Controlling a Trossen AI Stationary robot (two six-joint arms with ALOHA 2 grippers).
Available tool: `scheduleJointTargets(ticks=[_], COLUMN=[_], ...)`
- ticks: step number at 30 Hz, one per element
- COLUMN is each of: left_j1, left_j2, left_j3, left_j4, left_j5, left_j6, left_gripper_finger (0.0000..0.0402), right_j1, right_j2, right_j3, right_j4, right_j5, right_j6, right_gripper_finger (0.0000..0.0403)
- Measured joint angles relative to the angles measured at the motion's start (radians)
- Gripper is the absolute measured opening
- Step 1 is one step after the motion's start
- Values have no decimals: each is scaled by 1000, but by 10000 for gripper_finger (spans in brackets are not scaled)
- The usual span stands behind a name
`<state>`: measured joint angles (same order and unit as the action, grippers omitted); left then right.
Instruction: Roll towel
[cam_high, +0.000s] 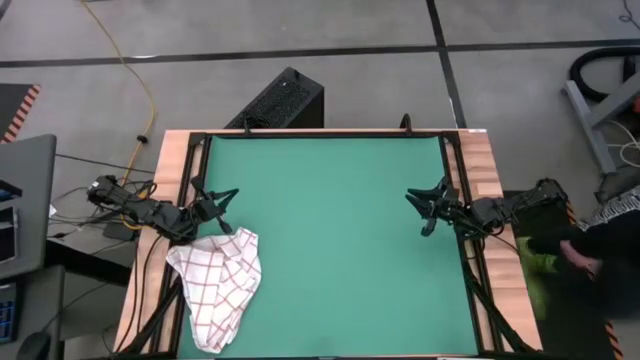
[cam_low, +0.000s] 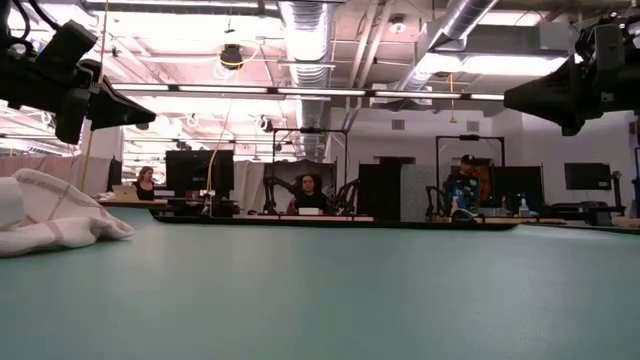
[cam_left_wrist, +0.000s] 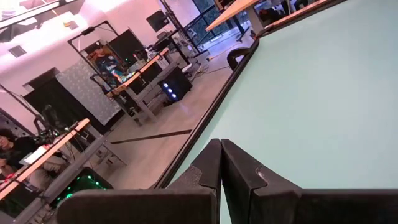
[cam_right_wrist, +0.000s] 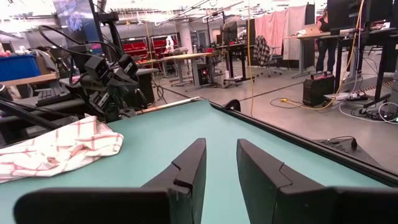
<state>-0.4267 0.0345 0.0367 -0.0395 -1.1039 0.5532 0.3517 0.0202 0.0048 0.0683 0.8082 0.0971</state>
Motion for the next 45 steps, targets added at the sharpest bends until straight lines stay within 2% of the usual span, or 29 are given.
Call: scheduleJointTargets(ticks=[3, 8, 27, 33, 35, 42, 45], left_j1=[1, 6, 6, 6, 6, 6, 7], left_j2=[0, 0, 0, 0, 0, 0, 0], left_j3=[-1, -1, -1, -1, -1, -1, 0], left_j4=[2, -4, -11, -10, -10, -6, 13], left_j5=[-8, -76, -83, -75, -91, -48, 84], left_j6=[22, 117, 80, 369, 425, 343, 193], left_gripper_finger=[0, 0, 0, 0, 0, 0, 0], right_j1=[0, 0, 1, 1, 1, 1, 1], right_j2=[0, 0, 0, 0, 0, 0, 0], right_j3=[0, 0, 0, 0, 0, 0, 0], right_j4=[0, 0, 0, 0, 0, 0, 0], right_j5=[0, 0, -1, -2, -2, -3, -3], right_j6=[0, 0, 36, 60, 60, 61, 61], right_gripper_finger=[112, 112, 112, 112, 112, 112, 112])
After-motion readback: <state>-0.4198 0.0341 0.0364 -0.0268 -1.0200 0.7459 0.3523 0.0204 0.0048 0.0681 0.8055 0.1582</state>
